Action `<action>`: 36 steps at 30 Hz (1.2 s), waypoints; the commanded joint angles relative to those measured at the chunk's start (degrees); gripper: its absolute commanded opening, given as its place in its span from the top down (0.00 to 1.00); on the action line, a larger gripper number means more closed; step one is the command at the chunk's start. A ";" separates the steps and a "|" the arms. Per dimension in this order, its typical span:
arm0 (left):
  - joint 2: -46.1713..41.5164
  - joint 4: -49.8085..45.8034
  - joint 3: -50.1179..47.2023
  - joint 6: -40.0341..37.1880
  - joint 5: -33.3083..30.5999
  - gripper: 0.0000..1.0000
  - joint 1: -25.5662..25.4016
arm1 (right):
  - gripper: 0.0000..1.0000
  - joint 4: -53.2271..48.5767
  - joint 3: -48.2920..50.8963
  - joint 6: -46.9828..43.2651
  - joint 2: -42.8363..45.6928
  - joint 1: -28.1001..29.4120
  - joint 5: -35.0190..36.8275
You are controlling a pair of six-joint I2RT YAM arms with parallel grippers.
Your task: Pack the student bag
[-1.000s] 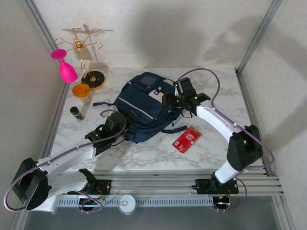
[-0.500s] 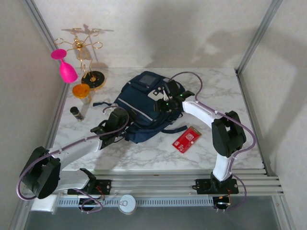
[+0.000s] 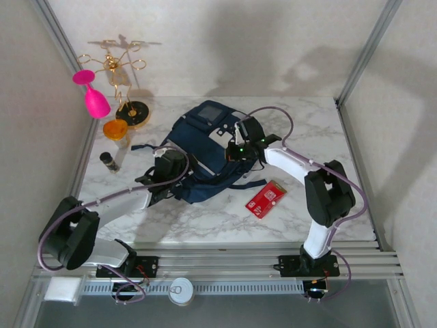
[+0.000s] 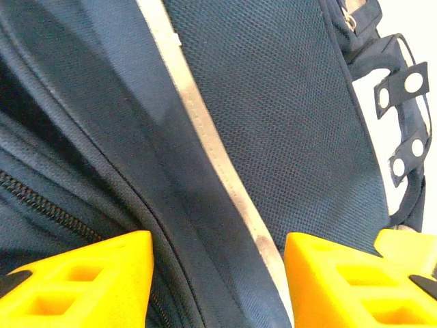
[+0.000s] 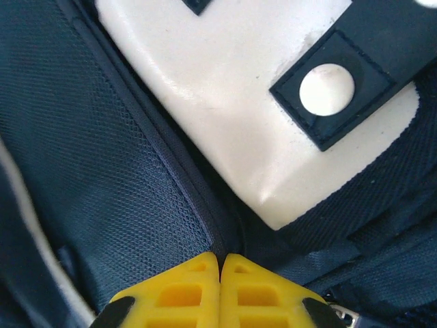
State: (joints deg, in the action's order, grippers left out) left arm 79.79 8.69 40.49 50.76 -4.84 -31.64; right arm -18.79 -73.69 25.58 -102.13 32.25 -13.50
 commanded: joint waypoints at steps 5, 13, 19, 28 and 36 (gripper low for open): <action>4.66 8.38 7.14 -9.02 8.85 0.48 3.18 | 1.00 8.82 7.31 7.66 7.78 -0.43 -7.55; -3.54 -0.53 5.81 -11.43 8.05 0.41 4.39 | 1.00 14.72 9.83 14.65 9.93 -0.43 -4.06; -14.24 -6.87 0.60 -3.60 4.44 0.38 0.65 | 1.00 19.05 12.27 20.32 11.54 -0.39 -2.73; -17.36 -13.29 0.00 4.32 -5.44 0.39 -12.86 | 1.00 22.55 14.60 27.23 14.32 -0.34 -2.97; -8.31 -15.99 7.32 4.79 -12.59 0.48 -21.04 | 1.00 24.68 16.66 31.63 16.49 -0.34 -2.55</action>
State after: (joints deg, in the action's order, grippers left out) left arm 69.49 -5.02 44.07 54.11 -11.90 -50.68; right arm 1.56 -57.93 54.33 -88.53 31.44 -15.14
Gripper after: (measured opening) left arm 0.528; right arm 0.061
